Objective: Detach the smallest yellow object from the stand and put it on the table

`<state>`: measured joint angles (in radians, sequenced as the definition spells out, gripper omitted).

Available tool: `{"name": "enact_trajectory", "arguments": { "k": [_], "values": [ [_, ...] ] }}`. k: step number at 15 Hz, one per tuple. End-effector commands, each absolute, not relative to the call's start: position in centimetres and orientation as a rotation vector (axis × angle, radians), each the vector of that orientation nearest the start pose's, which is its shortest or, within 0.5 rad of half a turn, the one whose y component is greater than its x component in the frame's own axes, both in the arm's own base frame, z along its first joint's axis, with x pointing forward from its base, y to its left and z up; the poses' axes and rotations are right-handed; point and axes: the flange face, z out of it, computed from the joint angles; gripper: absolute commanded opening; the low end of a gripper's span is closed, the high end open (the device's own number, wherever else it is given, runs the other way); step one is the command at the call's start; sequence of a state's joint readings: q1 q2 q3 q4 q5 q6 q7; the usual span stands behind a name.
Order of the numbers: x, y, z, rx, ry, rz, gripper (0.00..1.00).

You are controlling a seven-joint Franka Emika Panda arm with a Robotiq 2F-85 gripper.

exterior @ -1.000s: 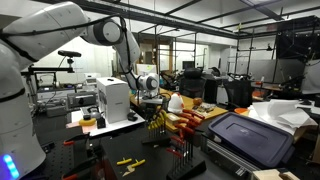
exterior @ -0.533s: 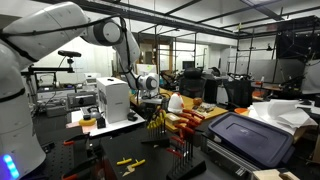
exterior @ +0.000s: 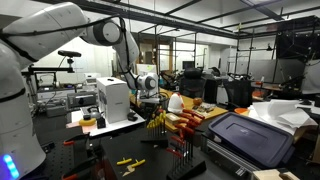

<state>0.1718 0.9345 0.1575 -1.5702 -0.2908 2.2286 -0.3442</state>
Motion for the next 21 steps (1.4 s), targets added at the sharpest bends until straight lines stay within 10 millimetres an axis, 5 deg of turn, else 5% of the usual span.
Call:
{"name": "enact_trajectory", "arguments": {
  "k": [1, 7, 12, 13, 15, 21],
  "values": [
    [62.2, 20.5, 8.7, -2.987, -1.225, 0.364, 0.01],
    [62.5, 21.2, 11.3, -3.067, -1.142, 0.338, 0.01],
    [62.9, 20.3, 10.1, -3.021, -1.128, 0.361, 0.01],
    [62.8, 19.9, 9.6, -3.007, -1.116, 0.373, 0.31],
    [62.6, 19.4, 8.4, -2.989, -1.082, 0.394, 0.37],
    [62.5, 18.7, 6.8, -2.950, -1.019, 0.403, 0.82]
  ]
}}
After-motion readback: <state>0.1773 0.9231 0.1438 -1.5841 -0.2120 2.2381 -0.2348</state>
